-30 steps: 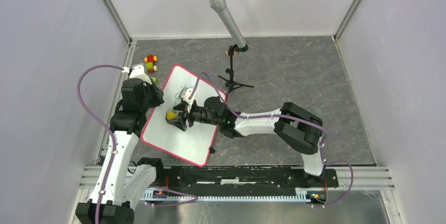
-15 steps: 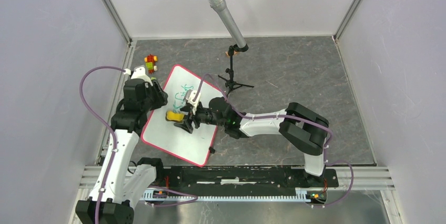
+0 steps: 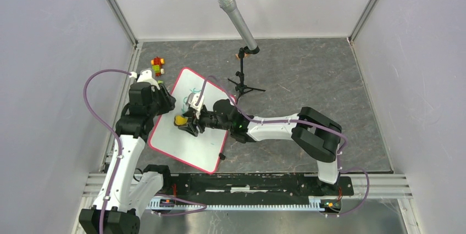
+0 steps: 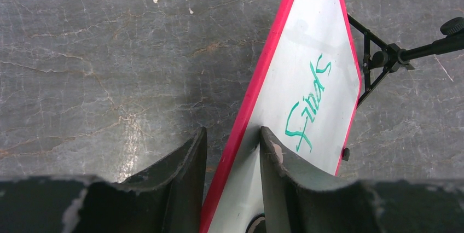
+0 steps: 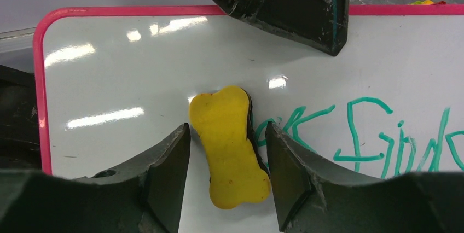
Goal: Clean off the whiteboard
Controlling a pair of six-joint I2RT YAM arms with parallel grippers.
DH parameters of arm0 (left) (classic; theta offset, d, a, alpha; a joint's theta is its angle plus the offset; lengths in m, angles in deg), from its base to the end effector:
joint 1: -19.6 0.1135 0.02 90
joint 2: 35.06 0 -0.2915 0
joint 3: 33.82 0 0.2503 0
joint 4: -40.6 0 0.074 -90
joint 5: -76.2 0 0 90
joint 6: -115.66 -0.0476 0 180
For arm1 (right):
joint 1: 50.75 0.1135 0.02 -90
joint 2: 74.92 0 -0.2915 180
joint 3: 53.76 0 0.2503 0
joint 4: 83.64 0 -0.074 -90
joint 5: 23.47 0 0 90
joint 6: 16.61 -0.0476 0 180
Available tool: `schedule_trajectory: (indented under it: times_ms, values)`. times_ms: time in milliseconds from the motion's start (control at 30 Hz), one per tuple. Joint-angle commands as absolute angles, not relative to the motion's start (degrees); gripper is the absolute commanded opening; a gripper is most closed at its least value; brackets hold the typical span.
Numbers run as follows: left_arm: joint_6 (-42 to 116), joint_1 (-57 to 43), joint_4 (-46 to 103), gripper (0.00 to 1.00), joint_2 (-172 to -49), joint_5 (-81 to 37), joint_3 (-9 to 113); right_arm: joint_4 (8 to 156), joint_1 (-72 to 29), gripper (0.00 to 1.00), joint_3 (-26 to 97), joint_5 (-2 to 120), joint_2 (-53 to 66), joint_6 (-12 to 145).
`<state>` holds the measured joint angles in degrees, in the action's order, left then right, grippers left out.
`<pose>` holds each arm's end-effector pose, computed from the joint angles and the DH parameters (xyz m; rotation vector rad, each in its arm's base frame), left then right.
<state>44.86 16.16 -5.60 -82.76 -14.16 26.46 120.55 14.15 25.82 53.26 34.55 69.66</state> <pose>0.1690 -0.0105 0.3163 -0.2935 2.1470 -0.2346 0.1827 0.4157 0.2516 -1.0666 1.4364 1.0788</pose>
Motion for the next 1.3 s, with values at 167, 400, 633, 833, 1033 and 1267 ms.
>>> schedule_trajectory:
  times_ms: [167, 400, 633, 833, 1033, 1267]
  values:
    - [44.91, 16.1, -7.69, 0.21, -83.42, -15.66, 26.07, 118.28, 14.97, 0.41, 28.58, 54.53, 36.07, 71.19]
    - [44.03, 16.12, -7.71, 0.09, -83.0, -15.91, 25.95, 123.01, 14.25, 0.29, 24.2, 59.16, 36.18, 68.94]
    - [43.08, 16.06, -7.07, 0.02, -82.02, -16.52, 25.36, 127.72, 11.18, 0.28, 14.7, 64.01, 35.97, 64.35]
    - [42.8, 16.08, -6.67, 0.02, -81.73, -17.23, 25.1, 126.23, 11.29, 0.28, 13.31, 65.77, 34.71, 65.37]
    - [42.89, 16.13, -6.74, 0.02, -81.62, -17.05, 25.14, 122.78, 14.81, 0.27, 24.88, 62.9, 37.67, 66.38]
    - [42.98, 16.03, -6.91, 0.02, -81.04, -16.36, 25.14, 122.84, 14.5, 0.28, 34.69, 59.6, 42.99, 62.47]
